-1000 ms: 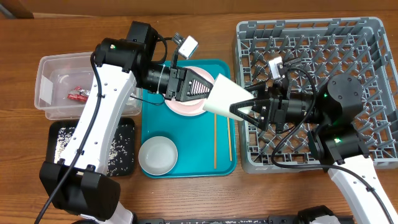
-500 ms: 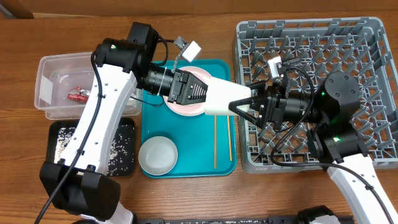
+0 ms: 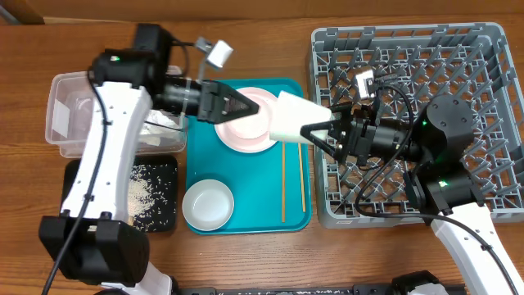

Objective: Sort waste into correct bins and load items into the dishwasher
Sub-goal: 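Place the white cup upside down in the dish rack with right gripper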

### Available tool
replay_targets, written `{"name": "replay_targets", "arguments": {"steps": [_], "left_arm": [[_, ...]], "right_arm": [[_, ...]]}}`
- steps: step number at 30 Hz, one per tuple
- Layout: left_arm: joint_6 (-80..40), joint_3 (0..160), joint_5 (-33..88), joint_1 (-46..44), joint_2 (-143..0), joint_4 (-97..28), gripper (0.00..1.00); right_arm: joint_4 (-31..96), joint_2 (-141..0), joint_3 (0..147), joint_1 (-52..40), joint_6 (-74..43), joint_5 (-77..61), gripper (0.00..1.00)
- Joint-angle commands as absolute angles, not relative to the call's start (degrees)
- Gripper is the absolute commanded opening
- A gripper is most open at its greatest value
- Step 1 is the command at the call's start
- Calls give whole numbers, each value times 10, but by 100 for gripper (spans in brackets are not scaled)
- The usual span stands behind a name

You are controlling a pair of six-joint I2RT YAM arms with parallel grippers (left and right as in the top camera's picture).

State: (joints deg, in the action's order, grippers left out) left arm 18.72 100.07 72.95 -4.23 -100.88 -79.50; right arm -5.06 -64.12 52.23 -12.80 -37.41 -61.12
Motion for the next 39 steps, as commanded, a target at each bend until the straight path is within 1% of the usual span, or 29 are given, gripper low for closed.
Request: {"name": "replay_targets", "arguments": {"steps": [1, 5, 10, 12, 15, 16, 20, 22, 26, 30, 31, 32, 33, 36, 39], "left_arm": [[163, 1002, 688, -24, -1004, -793, 41], [160, 1002, 669, -18, -1004, -792, 44], [160, 1002, 668, -18, -1004, -792, 46], [161, 1002, 666, -22, -1004, -792, 51], [161, 1002, 658, -23, -1004, -788, 54], [161, 1002, 658, -23, -1004, -788, 54], [160, 1002, 655, -22, -1004, -780, 55], [160, 1002, 651, -22, -1004, -772, 59], [147, 1002, 634, -22, -1004, -746, 62], [92, 1002, 623, -22, -1004, -695, 64], [81, 1002, 623, -22, -1004, -682, 73], [76, 1002, 623, -22, -1004, -674, 89], [75, 1002, 623, -22, -1004, -670, 99], [75, 1002, 611, -22, -1004, -672, 100], [75, 1002, 564, -25, -1004, -672, 100]], "right_arm": [[-12, -636, 533, -131, -350, -516, 47], [68, -636, 534, -131, -312, -381, 47], [196, -636, 562, -131, -248, -182, 47], [252, -636, 588, -131, -227, -118, 46], [329, -637, 642, -131, -204, -52, 46], [375, -639, 680, -131, -196, -22, 46], [477, -653, 745, -131, -195, 8, 46], [516, -664, 757, -131, -195, 8, 45], [564, -695, 756, -131, -194, 8, 43], [591, -741, 754, -131, -194, -2, 41], [596, -753, 754, -132, -194, -3, 41], [600, -762, 754, -134, -194, -3, 40], [603, -771, 754, -135, -194, -3, 40], [608, -794, 754, -143, -194, -3, 40], [619, -815, 754, -155, -194, -2, 40]]}}
